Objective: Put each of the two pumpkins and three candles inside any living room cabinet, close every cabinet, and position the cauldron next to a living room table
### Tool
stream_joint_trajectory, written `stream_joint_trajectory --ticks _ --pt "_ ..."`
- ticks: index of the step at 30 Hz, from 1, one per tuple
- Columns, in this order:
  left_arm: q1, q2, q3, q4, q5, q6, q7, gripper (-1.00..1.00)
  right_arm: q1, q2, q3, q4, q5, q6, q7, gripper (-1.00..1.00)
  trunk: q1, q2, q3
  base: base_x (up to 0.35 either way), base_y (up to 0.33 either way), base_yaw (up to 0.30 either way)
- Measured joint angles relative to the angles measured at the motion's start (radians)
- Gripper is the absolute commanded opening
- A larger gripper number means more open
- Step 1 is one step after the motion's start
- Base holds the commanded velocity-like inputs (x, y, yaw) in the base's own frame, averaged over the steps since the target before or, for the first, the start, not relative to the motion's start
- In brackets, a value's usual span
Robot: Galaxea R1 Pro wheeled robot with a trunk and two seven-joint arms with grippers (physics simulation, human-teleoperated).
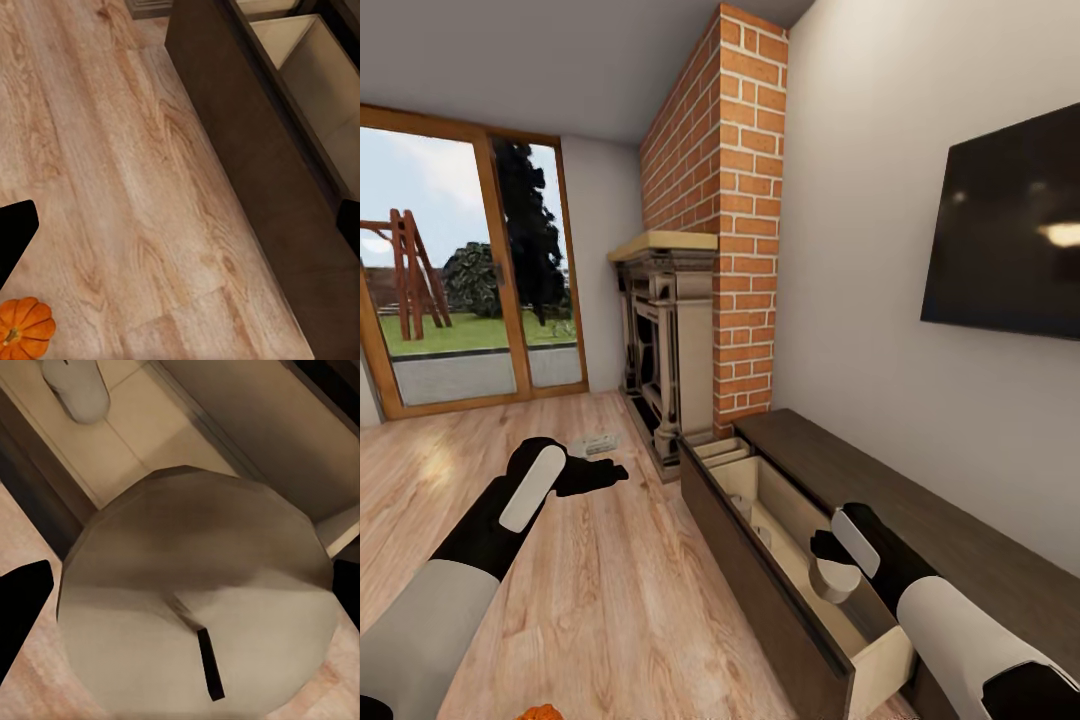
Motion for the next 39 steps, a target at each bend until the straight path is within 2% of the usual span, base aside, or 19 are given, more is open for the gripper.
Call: stream_joint_trajectory --ticks 26,39 --pt "0.0 0.0 -0.001 -0.001 0.001 0.0 0.0 1.0 0.0 -0.014 -0.014 0.011 -0.003 -0.002 -0.007 -1.0 0.1 -0.182 -0.081 0.0 0.0 0.0" --pt "0.0 0.0 -0.001 -0.002 0.0 0.0 0.0 1.0 0.0 -0.014 -0.014 0.015 -0.003 -0.003 -0.006 -1.0 0.099 -0.182 -0.081 0.068 0.0 0.0"
